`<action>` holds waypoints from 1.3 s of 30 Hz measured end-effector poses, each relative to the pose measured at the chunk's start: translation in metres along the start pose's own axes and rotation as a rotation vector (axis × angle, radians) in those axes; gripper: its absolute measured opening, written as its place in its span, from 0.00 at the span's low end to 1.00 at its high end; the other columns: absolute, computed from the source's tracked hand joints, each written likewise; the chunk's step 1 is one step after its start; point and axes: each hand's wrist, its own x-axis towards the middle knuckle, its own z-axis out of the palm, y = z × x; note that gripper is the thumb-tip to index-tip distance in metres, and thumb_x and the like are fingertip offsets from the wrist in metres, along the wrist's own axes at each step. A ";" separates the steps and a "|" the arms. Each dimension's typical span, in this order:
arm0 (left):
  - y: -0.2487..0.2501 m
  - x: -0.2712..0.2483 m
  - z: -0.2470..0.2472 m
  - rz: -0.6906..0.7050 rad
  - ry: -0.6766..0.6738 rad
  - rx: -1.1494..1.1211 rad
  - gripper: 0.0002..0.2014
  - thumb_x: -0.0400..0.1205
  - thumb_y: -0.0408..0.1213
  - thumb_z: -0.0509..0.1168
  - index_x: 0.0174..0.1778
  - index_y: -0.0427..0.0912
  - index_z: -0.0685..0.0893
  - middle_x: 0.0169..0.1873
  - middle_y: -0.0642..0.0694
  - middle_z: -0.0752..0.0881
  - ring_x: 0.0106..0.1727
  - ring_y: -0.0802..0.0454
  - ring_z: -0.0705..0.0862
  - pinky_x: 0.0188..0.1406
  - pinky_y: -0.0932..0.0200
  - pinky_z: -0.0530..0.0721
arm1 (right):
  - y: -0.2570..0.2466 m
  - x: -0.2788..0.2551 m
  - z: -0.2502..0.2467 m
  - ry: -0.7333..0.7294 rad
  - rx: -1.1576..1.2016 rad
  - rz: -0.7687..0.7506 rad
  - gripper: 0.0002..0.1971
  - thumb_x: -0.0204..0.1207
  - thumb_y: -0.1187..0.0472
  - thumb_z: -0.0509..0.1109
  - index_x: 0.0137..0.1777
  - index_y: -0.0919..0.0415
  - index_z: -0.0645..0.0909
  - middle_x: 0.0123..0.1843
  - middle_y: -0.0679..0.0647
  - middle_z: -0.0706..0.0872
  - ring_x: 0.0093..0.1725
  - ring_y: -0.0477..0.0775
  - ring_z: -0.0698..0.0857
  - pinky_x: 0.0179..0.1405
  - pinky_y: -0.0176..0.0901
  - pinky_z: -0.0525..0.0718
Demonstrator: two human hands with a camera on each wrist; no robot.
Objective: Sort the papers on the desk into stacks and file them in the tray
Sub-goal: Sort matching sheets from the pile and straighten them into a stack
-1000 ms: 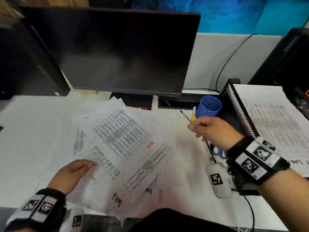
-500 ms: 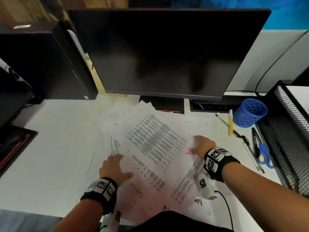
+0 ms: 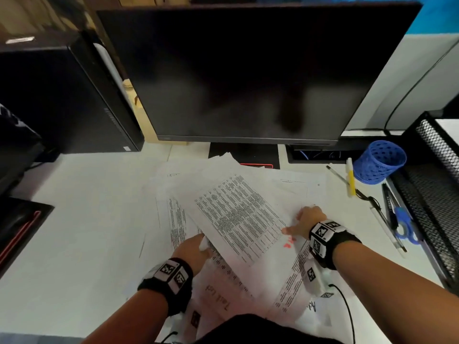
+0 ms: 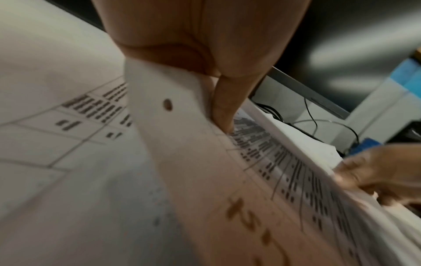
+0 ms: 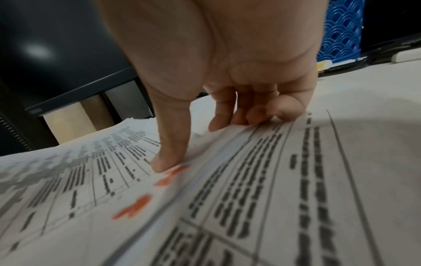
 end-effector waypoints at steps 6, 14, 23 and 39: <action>-0.004 -0.001 -0.002 -0.075 0.011 -0.129 0.22 0.85 0.41 0.59 0.75 0.39 0.69 0.72 0.42 0.74 0.72 0.45 0.72 0.69 0.57 0.68 | 0.006 -0.003 -0.003 -0.026 -0.032 -0.059 0.23 0.79 0.53 0.66 0.69 0.66 0.73 0.67 0.60 0.81 0.68 0.59 0.79 0.65 0.43 0.76; -0.012 -0.001 0.004 -0.101 -0.042 -0.226 0.26 0.81 0.48 0.65 0.73 0.41 0.74 0.71 0.41 0.77 0.69 0.43 0.76 0.69 0.52 0.73 | 0.013 -0.012 0.004 -0.133 -0.109 -0.095 0.15 0.81 0.53 0.65 0.58 0.65 0.78 0.57 0.59 0.80 0.68 0.57 0.79 0.58 0.41 0.76; -0.027 -0.001 -0.002 -0.217 0.131 -0.410 0.22 0.88 0.41 0.52 0.75 0.32 0.70 0.75 0.34 0.70 0.76 0.40 0.68 0.72 0.55 0.65 | 0.024 -0.034 -0.007 -0.225 0.012 -0.117 0.16 0.81 0.54 0.64 0.56 0.68 0.82 0.56 0.60 0.84 0.60 0.58 0.82 0.53 0.41 0.78; -0.022 -0.013 0.003 -0.129 0.117 -0.419 0.34 0.83 0.47 0.63 0.81 0.39 0.58 0.80 0.41 0.62 0.80 0.43 0.62 0.78 0.50 0.60 | 0.057 -0.045 0.005 -0.123 -0.161 -0.055 0.24 0.83 0.47 0.57 0.69 0.64 0.77 0.69 0.58 0.80 0.69 0.57 0.78 0.67 0.43 0.75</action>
